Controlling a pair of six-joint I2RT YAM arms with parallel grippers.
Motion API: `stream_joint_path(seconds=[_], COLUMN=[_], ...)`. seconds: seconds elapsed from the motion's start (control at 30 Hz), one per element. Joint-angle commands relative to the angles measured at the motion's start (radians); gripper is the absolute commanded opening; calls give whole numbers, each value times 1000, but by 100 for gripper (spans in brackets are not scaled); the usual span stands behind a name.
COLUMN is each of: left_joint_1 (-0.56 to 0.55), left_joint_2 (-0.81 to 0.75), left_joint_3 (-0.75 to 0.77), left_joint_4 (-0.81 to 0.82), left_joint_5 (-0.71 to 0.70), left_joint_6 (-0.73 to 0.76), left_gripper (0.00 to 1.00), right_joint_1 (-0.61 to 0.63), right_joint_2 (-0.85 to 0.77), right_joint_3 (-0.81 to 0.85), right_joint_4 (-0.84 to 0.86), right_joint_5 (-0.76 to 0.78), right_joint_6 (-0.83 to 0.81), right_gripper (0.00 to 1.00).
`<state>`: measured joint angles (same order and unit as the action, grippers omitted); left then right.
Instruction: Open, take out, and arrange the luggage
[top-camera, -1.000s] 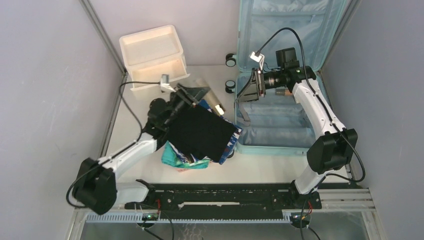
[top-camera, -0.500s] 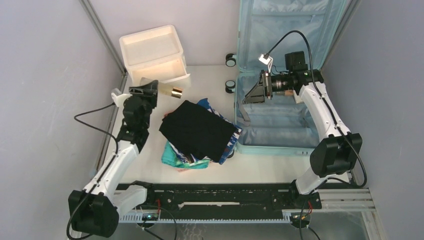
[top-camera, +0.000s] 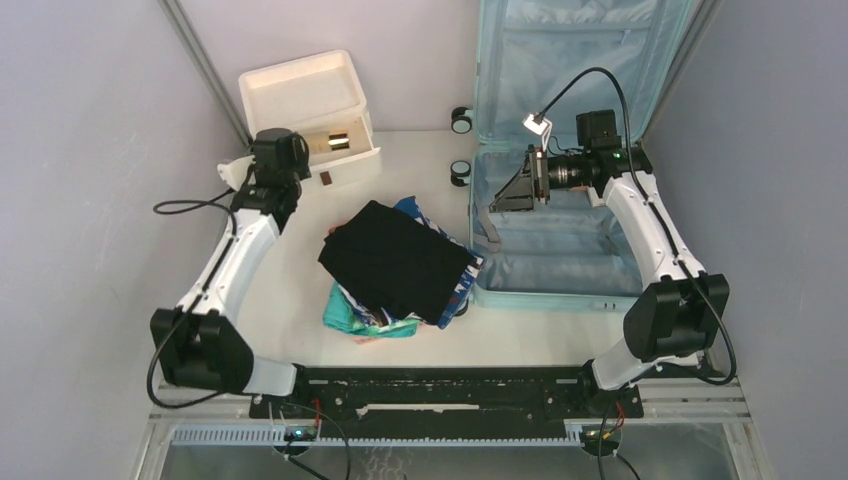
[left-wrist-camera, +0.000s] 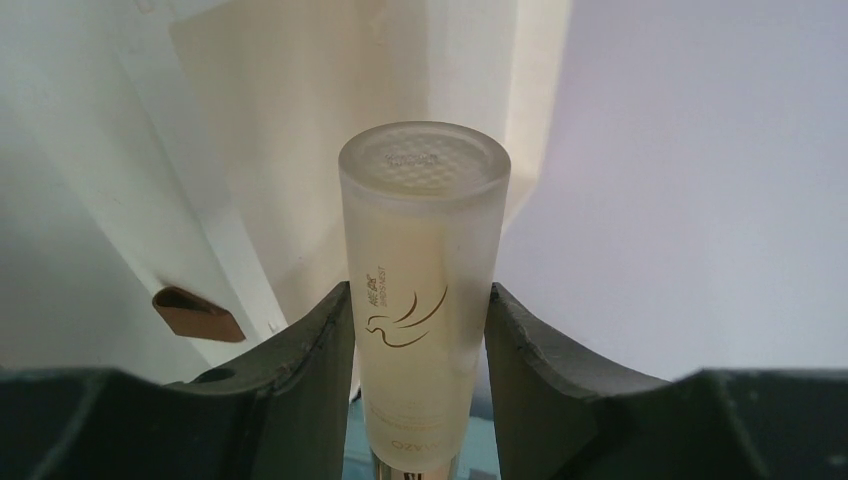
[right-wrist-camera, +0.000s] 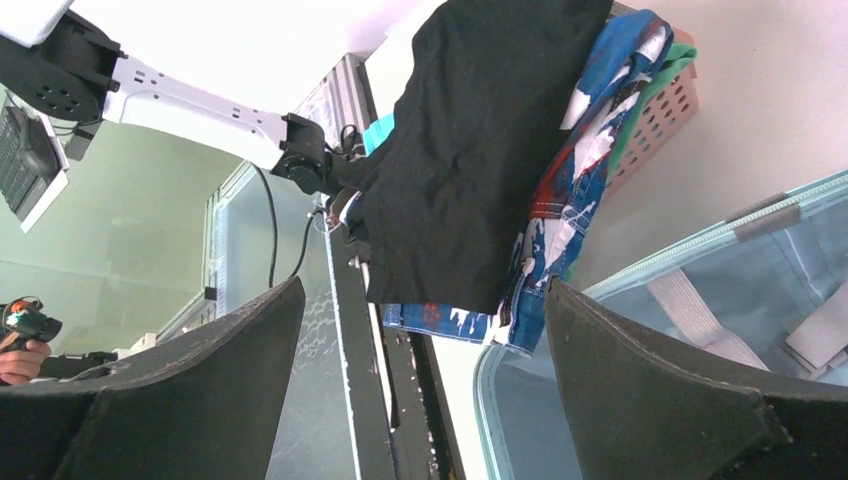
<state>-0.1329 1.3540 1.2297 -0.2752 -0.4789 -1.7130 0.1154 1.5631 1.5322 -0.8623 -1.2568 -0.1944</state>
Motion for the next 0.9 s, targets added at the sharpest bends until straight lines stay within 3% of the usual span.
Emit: stream_joint_path(seconds=[0.0, 0.2, 0.4, 0.57, 0.87], left_joint_1=[11, 23, 36, 41, 45], left_joint_2=[80, 207, 300, 326, 347], left_joint_3=[184, 346, 423, 443, 507], left_joint_4=[-73, -239, -298, -303, -307], left_joint_5=[-26, -44, -9, -1, 2], left_joint_6=[-124, -163, -179, -176, -130], left_gripper=[0, 2, 21, 45, 71], right_joint_1=[-20, -55, -78, -93, -108], right_joint_2=[-50, -63, -72, -75, -69], right_joint_3=[-4, -22, -31, -40, -35], right_joint_4=[43, 57, 70, 82, 95], right_joint_5=[-12, -23, -28, -33, -39], right_joint_6=[3, 15, 25, 35, 50], right_gripper=[96, 96, 96, 96, 96])
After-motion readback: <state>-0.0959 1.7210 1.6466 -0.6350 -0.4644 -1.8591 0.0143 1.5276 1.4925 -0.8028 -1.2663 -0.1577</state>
